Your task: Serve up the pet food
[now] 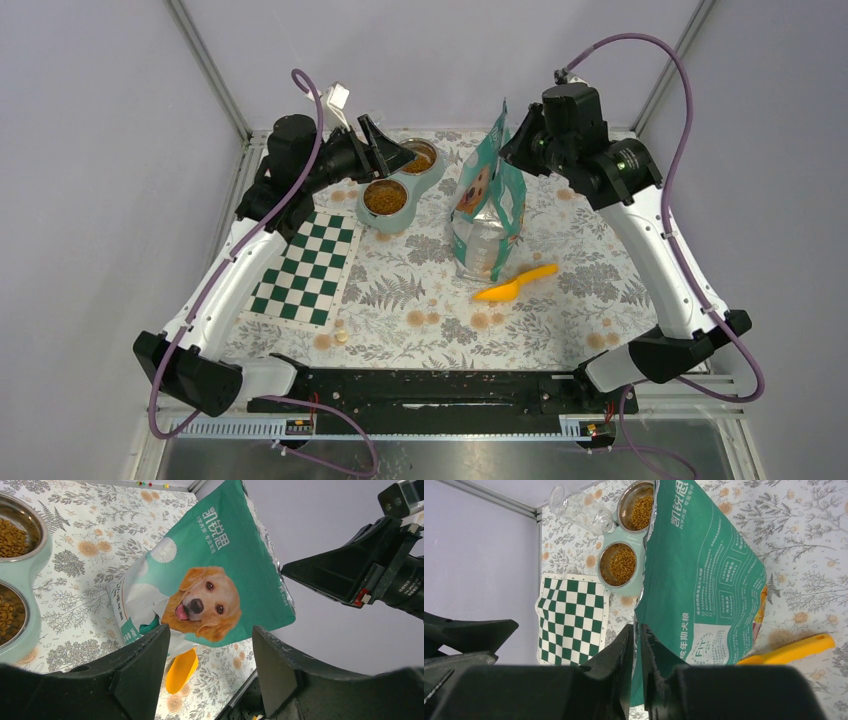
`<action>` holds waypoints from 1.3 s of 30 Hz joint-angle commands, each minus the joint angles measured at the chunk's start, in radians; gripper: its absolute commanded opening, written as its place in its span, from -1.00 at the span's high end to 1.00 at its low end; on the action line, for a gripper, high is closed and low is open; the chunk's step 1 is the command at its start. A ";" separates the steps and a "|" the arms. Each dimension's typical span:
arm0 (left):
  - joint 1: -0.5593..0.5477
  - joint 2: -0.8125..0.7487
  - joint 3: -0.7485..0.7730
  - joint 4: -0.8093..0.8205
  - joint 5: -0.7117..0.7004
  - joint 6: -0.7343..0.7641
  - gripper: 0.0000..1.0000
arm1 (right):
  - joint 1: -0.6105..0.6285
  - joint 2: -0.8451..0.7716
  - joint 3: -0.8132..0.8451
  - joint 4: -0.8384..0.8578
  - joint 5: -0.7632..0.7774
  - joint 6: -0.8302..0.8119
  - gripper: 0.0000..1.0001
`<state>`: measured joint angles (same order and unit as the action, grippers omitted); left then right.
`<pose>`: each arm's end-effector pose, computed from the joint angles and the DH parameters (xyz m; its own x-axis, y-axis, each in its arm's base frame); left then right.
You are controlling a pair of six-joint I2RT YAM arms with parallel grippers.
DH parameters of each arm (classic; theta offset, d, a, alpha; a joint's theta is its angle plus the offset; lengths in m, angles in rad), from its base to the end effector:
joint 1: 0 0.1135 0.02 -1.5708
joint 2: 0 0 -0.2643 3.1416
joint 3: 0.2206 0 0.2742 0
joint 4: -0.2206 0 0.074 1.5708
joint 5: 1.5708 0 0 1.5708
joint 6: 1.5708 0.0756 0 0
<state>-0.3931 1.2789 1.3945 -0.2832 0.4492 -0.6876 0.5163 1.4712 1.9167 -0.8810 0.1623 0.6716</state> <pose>0.3042 -0.1617 0.4334 -0.5891 -0.3746 -0.7160 0.4745 0.5568 -0.6818 0.3052 0.1592 0.4832 -0.5111 0.4160 -0.7522 -0.0533 0.8580 0.5108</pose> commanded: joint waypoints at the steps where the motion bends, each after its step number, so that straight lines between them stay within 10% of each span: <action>1: -0.006 0.000 0.045 0.055 0.003 -0.009 -0.23 | 0.001 0.014 -0.007 0.026 -0.003 0.004 0.73; 9: -0.006 0.000 0.045 0.050 0.003 -0.003 -0.22 | 0.000 0.031 -0.021 0.026 -0.018 0.006 0.75; 29: -0.006 0.004 0.053 0.025 -0.016 0.022 -0.23 | 0.001 -0.010 -0.021 0.096 -0.009 0.025 0.05; 39: -0.006 0.001 0.050 0.014 -0.019 0.031 -0.23 | 0.001 0.005 -0.052 0.096 0.008 0.034 0.60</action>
<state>-0.3950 1.2804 1.4006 -0.2989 0.4412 -0.6777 0.5163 1.4929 1.8706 -0.8177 0.1455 0.6956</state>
